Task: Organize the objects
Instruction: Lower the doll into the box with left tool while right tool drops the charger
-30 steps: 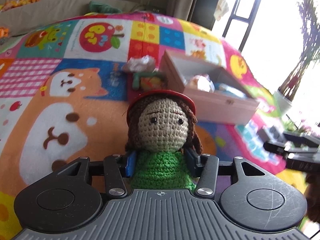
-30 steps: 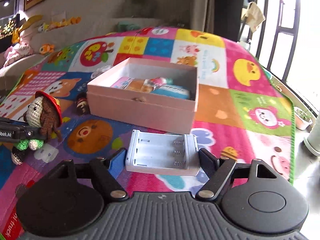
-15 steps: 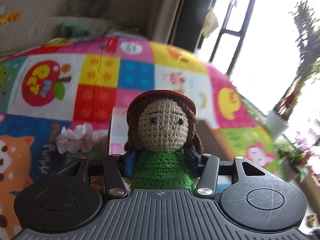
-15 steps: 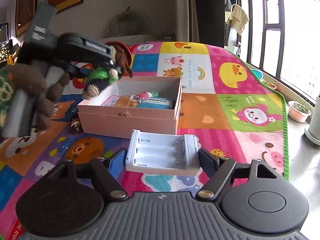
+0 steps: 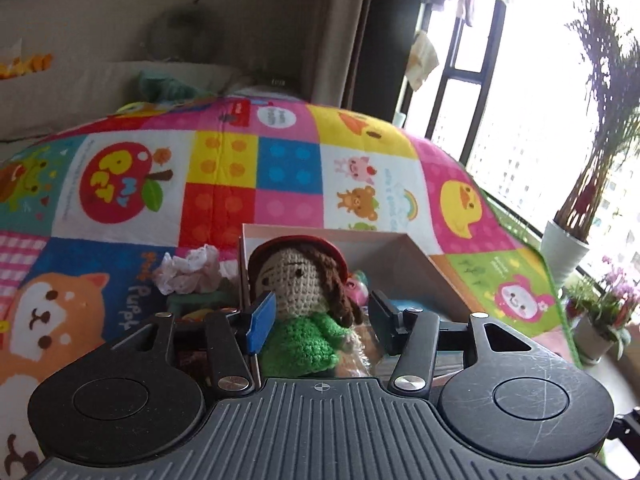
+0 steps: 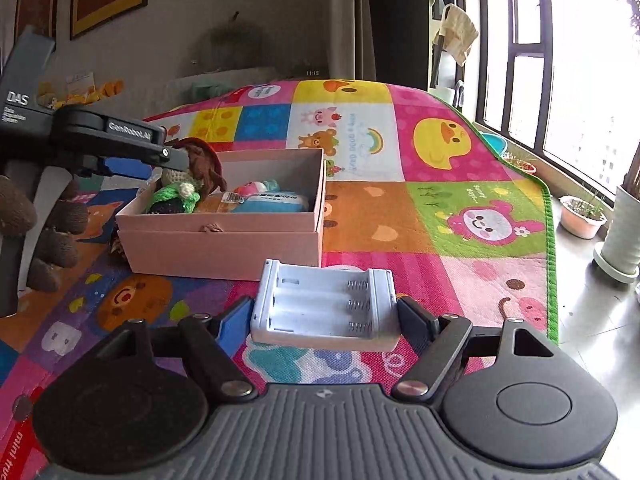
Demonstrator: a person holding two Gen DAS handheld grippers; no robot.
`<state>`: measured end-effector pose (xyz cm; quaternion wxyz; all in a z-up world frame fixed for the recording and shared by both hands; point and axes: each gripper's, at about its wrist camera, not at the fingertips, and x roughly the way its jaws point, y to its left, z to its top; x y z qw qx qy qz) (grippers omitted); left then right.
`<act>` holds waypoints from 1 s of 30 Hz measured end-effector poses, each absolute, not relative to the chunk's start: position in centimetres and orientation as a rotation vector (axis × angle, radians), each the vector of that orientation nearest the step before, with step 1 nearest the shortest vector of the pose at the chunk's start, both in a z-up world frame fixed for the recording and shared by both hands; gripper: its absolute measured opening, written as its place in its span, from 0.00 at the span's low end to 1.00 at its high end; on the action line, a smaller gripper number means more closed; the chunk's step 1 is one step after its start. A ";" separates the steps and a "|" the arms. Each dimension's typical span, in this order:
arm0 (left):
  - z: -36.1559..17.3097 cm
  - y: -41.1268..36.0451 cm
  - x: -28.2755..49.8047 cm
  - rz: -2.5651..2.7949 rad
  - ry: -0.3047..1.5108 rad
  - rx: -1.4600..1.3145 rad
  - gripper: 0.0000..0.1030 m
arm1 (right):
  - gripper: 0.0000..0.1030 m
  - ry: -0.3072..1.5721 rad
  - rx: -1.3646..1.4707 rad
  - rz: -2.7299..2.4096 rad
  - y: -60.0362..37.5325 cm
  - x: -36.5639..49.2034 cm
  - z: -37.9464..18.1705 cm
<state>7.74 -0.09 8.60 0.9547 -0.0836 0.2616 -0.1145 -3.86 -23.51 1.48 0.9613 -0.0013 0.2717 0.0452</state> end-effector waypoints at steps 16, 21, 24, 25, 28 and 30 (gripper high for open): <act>4.5 10.9 1.0 -0.224 0.654 -0.369 0.54 | 0.85 0.477 0.088 0.226 -20.0 12.7 13.6; 3.7 13.5 1.5 -0.187 0.667 -0.409 0.54 | 0.85 0.517 0.070 0.144 -19.6 15.6 13.0; 3.5 14.2 3.5 -0.182 0.674 -0.417 0.54 | 0.85 0.525 0.079 0.128 -20.6 13.4 11.6; 3.7 14.3 4.4 -0.186 0.665 -0.414 0.54 | 0.85 0.521 0.063 0.107 -21.0 12.1 10.9; 4.7 14.3 8.3 -0.179 0.621 -0.400 0.54 | 0.86 0.520 -0.012 0.056 -21.5 8.7 8.3; 5.4 14.2 11.9 -0.188 0.605 -0.418 0.54 | 0.86 0.533 -0.037 0.032 -21.7 6.4 6.3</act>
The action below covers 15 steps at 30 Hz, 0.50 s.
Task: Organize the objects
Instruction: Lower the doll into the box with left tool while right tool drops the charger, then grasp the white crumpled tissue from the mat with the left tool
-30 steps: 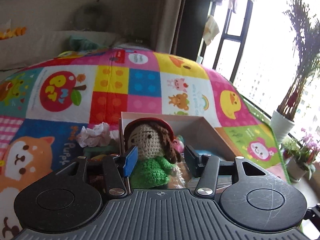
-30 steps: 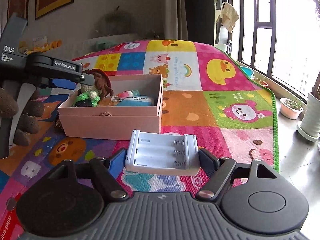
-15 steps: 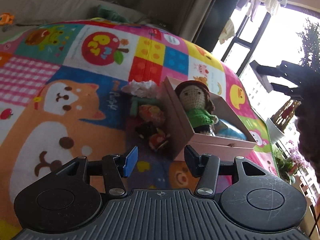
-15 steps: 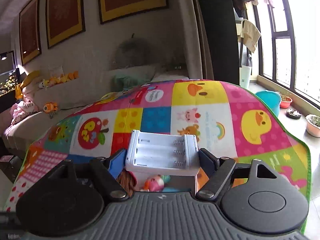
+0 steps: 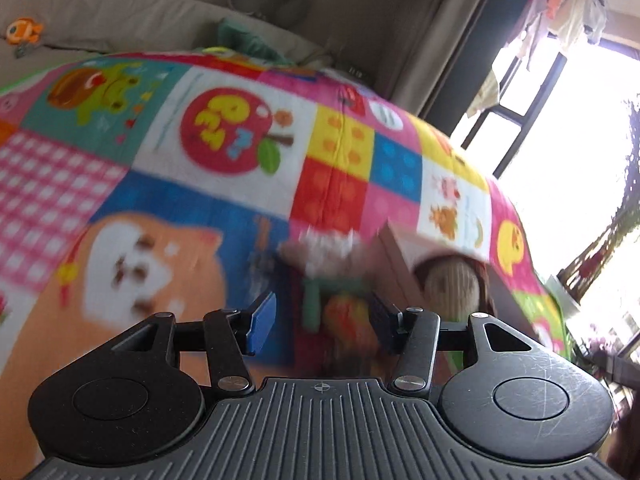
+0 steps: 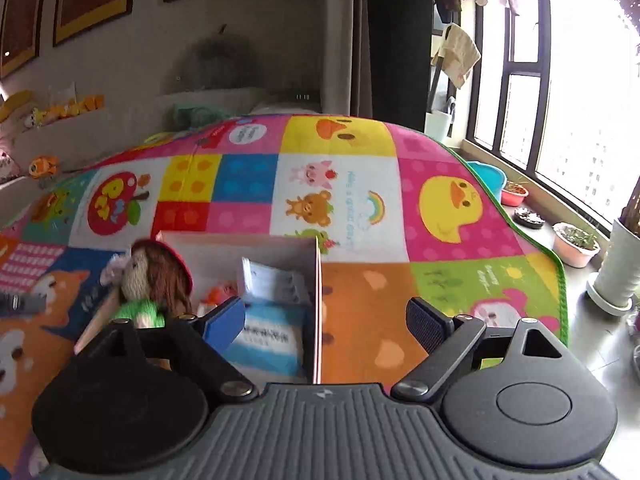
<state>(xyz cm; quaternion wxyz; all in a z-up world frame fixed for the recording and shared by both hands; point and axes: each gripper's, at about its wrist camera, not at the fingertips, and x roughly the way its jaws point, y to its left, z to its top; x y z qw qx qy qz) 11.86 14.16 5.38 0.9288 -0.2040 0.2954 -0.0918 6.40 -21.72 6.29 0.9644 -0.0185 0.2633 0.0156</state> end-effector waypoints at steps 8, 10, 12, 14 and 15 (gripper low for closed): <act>3.6 10.0 26.0 -0.148 0.681 -0.279 0.45 | 0.86 0.611 0.035 0.032 -21.4 0.8 0.9; 2.1 9.1 27.6 -0.147 0.763 -0.244 0.39 | 0.86 0.595 0.020 0.036 -21.0 0.0 0.6; 0.9 8.8 27.7 -0.145 0.812 -0.205 0.37 | 0.86 0.580 0.010 0.038 -21.0 -0.5 0.6; 0.6 8.7 26.1 -0.175 0.793 -0.169 0.36 | 0.87 0.567 0.019 0.041 -21.2 -0.8 0.7; 0.6 8.7 25.2 -0.197 0.794 -0.145 0.36 | 0.89 0.561 0.028 0.042 -21.5 -0.8 0.8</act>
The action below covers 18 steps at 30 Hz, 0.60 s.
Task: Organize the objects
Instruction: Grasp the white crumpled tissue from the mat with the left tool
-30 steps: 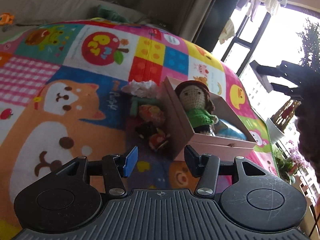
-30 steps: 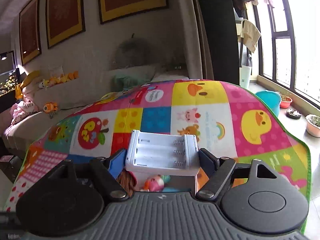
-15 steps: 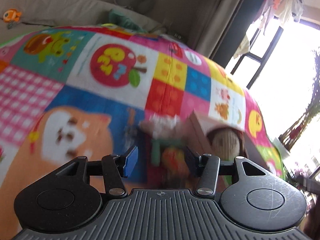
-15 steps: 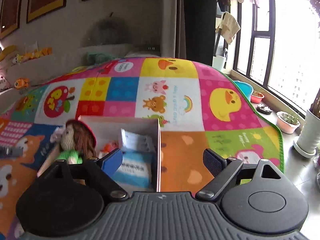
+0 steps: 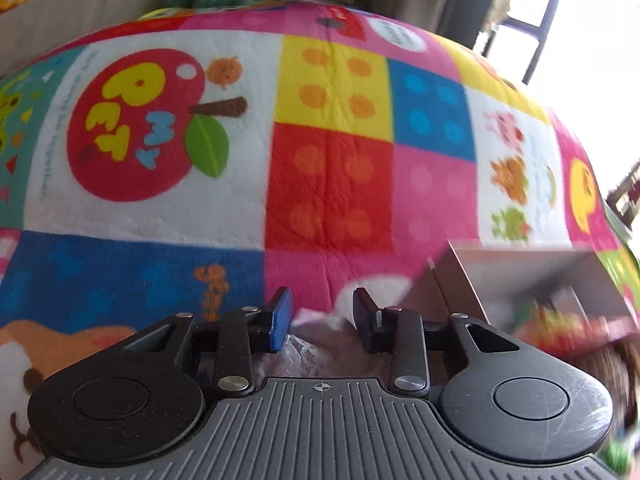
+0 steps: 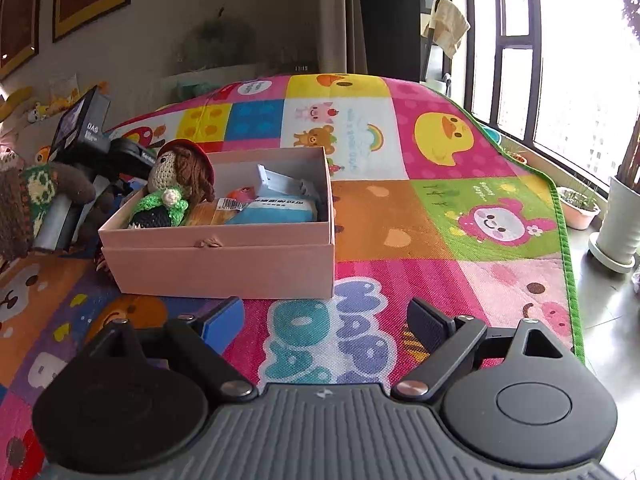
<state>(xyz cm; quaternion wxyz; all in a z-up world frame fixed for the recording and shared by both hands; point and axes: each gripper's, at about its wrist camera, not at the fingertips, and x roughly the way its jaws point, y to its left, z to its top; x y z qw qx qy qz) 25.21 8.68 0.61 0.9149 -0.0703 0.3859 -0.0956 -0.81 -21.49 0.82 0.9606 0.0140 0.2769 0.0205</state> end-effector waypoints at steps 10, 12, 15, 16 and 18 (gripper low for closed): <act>0.8 8.3 10.7 -0.412 0.797 -0.068 0.36 | 0.90 0.601 0.102 0.093 -21.6 -0.3 -0.3; 0.8 8.2 7.9 -0.440 0.798 -0.077 0.36 | 0.90 0.605 0.071 0.128 -20.6 -0.3 -0.3; 0.8 8.1 5.0 -0.438 0.802 -0.115 0.36 | 0.90 0.595 0.001 0.159 -18.8 0.6 -0.3; 0.8 8.2 4.4 -0.434 0.804 -0.137 0.36 | 0.90 0.589 -0.032 0.168 -18.1 1.2 -0.3; 0.7 8.2 3.5 -0.438 0.813 -0.202 0.36 | 0.89 0.587 -0.076 0.182 -16.8 2.6 -0.3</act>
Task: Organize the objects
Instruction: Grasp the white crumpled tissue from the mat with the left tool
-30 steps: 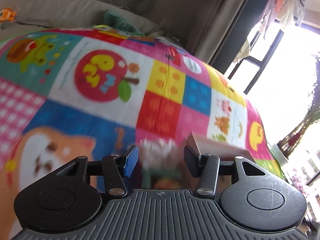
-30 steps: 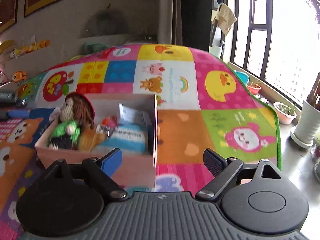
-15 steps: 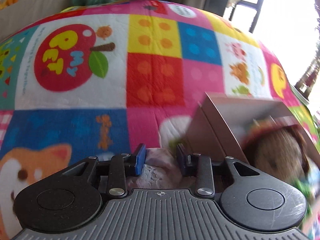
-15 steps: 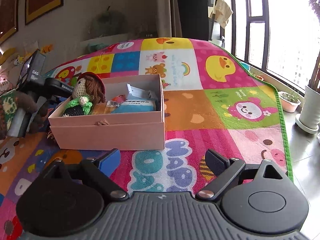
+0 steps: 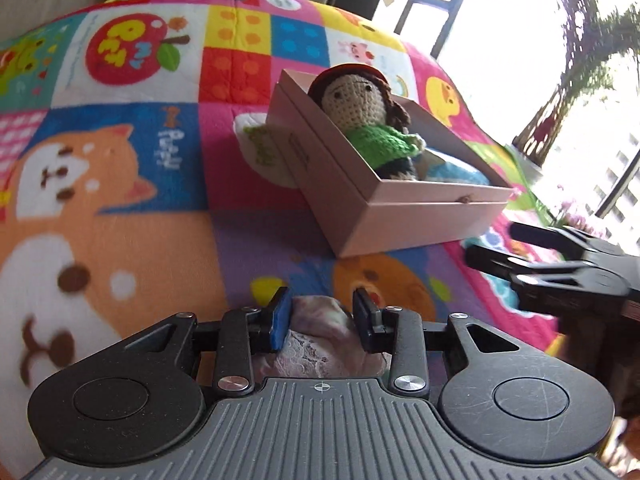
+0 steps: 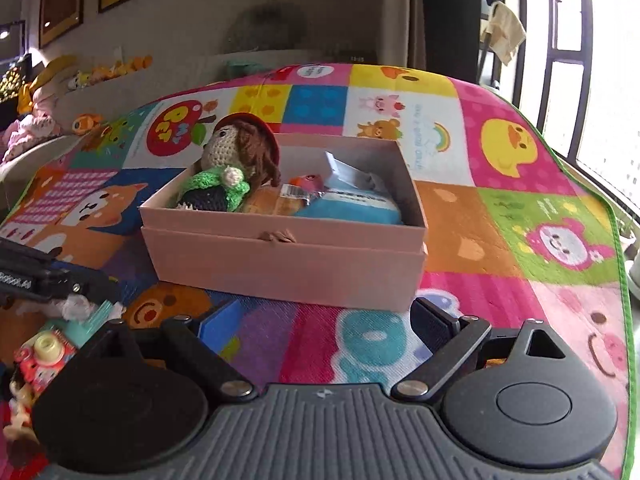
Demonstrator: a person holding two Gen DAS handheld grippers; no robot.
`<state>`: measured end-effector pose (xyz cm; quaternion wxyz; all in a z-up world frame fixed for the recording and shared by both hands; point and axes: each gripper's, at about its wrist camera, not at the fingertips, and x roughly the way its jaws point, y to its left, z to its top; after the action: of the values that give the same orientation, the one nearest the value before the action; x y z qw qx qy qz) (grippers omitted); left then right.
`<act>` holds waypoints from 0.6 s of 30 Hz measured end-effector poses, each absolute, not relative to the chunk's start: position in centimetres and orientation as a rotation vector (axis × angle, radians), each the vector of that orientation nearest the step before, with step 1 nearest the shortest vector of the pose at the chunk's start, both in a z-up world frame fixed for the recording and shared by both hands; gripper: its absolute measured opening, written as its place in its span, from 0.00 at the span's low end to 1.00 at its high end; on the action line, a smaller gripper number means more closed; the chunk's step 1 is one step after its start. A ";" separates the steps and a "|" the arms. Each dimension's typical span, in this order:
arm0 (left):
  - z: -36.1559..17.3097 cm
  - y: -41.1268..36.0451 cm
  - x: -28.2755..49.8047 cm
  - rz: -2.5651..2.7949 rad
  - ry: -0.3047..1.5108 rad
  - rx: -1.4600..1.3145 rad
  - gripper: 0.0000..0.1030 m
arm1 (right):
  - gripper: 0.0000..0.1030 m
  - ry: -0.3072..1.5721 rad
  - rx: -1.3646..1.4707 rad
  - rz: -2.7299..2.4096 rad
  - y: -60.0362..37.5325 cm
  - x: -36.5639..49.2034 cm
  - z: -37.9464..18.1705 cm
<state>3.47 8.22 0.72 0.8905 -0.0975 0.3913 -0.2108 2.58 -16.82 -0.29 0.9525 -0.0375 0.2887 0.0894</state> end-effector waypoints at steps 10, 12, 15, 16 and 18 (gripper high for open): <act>3.5 12.2 3.2 -0.279 0.663 -0.461 0.39 | 0.90 0.613 -0.072 0.387 -14.2 1.6 2.5; 4.3 12.9 2.8 -0.246 0.639 -0.450 0.39 | 0.94 0.668 -0.034 0.539 -13.9 -0.3 3.6; 4.1 12.9 3.0 -0.244 0.675 -0.448 0.39 | 0.95 0.743 -0.055 0.716 -10.9 -2.5 3.3; 3.8 12.6 2.9 -0.252 0.697 -0.440 0.39 | 0.95 0.775 -0.088 0.750 -9.4 -2.9 2.8; 3.6 12.1 2.5 -0.269 0.729 -0.406 0.39 | 0.94 0.816 -0.176 0.770 -7.2 -3.5 1.6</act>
<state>2.53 12.09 3.65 0.9054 -0.1964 0.3531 -0.1302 -3.51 -7.18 1.60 0.8429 -0.0833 0.3866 0.3647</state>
